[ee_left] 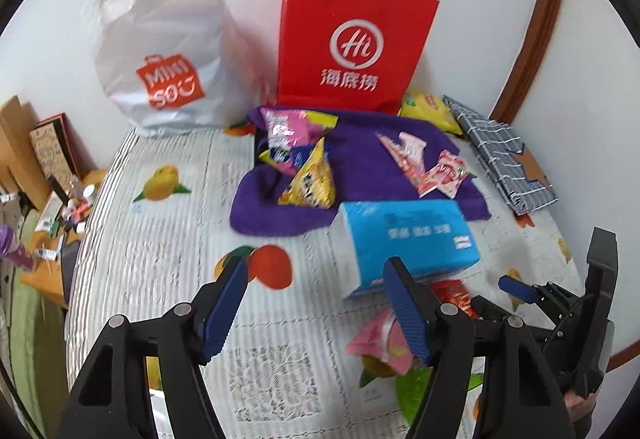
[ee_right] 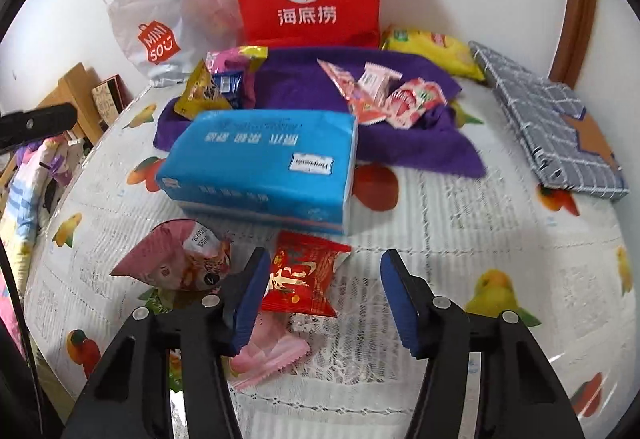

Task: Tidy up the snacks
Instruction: 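Move both grippers toward the red packet and pink packet beside the tissue pack, then grasp the red packet with the right gripper while the left grasps the pink packet, then lift the red packet with the right gripper while the left lifts the pink packet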

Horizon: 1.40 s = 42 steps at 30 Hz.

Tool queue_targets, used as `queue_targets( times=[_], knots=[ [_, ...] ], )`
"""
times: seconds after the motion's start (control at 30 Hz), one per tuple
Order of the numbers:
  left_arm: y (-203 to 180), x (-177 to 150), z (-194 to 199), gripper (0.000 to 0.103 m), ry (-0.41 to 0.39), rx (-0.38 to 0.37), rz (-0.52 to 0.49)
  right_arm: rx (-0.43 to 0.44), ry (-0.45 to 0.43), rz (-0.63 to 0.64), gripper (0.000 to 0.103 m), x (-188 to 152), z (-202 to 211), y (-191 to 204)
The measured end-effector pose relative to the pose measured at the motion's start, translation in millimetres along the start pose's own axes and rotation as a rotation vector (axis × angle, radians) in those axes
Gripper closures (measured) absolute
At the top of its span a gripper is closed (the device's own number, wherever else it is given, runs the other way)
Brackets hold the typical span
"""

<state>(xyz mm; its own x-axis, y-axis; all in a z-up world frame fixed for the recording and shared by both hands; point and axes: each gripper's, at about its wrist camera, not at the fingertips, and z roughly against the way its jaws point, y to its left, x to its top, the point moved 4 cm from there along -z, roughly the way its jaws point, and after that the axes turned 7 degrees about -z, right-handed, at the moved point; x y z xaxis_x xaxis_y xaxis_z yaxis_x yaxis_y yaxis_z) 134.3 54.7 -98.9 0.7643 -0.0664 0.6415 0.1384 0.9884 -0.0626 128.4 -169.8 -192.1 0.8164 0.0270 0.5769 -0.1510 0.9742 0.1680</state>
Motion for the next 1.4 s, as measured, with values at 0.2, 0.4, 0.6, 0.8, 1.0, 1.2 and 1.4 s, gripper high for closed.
queue_targets(
  times=[0.2,0.4,0.6,0.8,1.0,1.2,1.4],
  knots=[
    [5,-10,-11,0.035,0.032,-0.013,0.014,0.029,0.058,-0.004,0.045,-3,-23,4],
    [5,-12,-16,0.035,0.048,-0.017,0.017,0.033,0.101,0.001,0.045,-4,-41,6],
    [-3,-15,-19,0.035,0.058,-0.032,0.012,0.005,0.108,0.039,0.057,-5,-47,6],
    [-16,-19,-28,0.035,0.083,-0.056,-0.003,0.014,0.072,0.017,0.061,-6,-32,-9],
    [-37,-22,-34,0.034,0.095,-0.101,-0.044,-0.01,0.026,-0.049,0.064,-1,-13,-36],
    [-56,-27,-48,0.032,0.126,-0.159,-0.091,-0.041,0.009,-0.077,0.064,0,-8,-54],
    [-65,-36,-69,0.032,0.174,-0.187,-0.134,-0.047,-0.004,-0.109,0.064,3,-6,-68]
  ],
)
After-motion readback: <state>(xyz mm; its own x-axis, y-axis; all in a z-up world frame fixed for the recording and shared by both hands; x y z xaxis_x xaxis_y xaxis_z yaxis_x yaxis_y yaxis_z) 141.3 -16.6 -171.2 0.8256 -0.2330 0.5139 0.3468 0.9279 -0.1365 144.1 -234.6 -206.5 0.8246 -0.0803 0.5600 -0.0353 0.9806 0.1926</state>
